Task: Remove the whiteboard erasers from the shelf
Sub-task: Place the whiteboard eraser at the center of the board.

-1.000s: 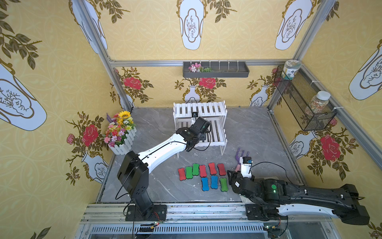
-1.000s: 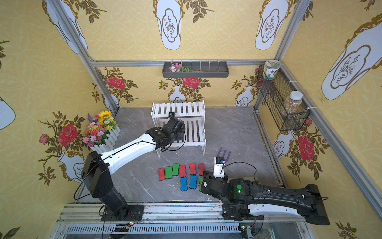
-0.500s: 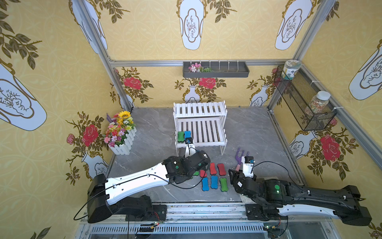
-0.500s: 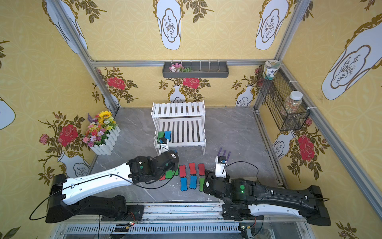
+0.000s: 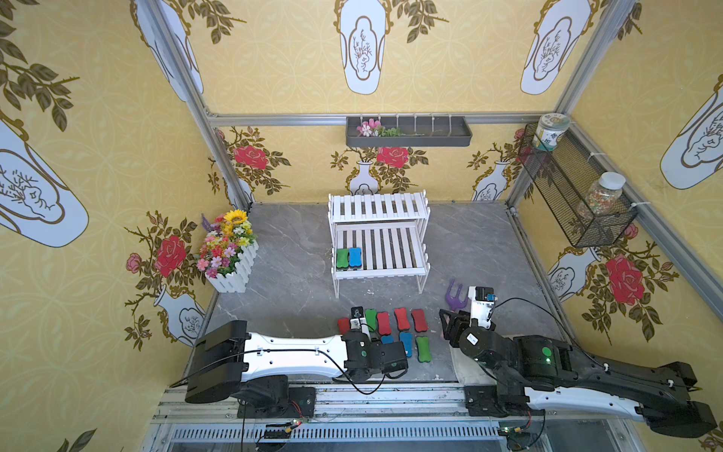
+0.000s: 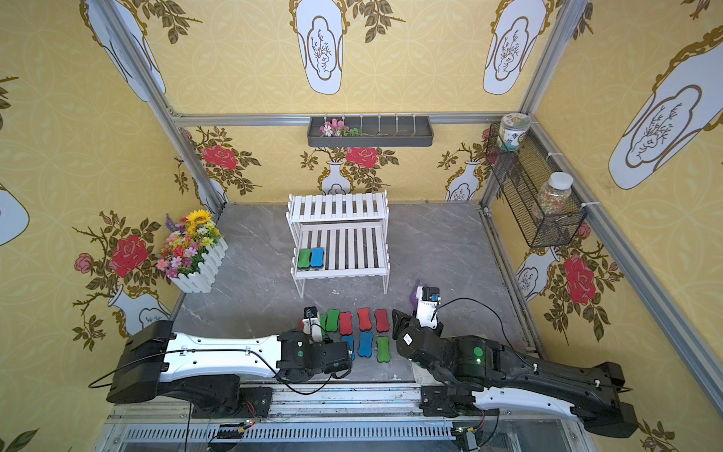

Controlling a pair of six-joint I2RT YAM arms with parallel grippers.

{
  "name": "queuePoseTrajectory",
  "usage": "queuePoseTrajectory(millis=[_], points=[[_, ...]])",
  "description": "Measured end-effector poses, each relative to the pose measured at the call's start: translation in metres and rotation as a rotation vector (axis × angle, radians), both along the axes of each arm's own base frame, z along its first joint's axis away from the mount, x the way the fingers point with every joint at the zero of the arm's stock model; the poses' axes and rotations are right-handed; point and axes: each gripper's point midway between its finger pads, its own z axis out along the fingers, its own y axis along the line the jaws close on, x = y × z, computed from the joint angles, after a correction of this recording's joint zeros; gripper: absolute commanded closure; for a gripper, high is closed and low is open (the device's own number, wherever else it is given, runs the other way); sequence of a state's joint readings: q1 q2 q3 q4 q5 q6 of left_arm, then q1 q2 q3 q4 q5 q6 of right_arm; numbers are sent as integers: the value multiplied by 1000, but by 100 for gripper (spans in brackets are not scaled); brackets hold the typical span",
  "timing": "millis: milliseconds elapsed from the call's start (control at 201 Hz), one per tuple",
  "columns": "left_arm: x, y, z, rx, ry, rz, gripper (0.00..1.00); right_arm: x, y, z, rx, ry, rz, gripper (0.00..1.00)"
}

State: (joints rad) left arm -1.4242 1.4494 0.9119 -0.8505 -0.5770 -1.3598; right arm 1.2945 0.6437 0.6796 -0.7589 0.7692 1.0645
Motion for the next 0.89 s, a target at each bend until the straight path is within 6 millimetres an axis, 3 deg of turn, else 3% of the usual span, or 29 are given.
queuePoseTrajectory(millis=[428,891], points=[[6,-8,-41,-29,109,-35,61,3,-15,26,14,-54,-32,37],[18,-13,-53,-29,115,-77,57,4,-20,25,-11,-55,-52,37]])
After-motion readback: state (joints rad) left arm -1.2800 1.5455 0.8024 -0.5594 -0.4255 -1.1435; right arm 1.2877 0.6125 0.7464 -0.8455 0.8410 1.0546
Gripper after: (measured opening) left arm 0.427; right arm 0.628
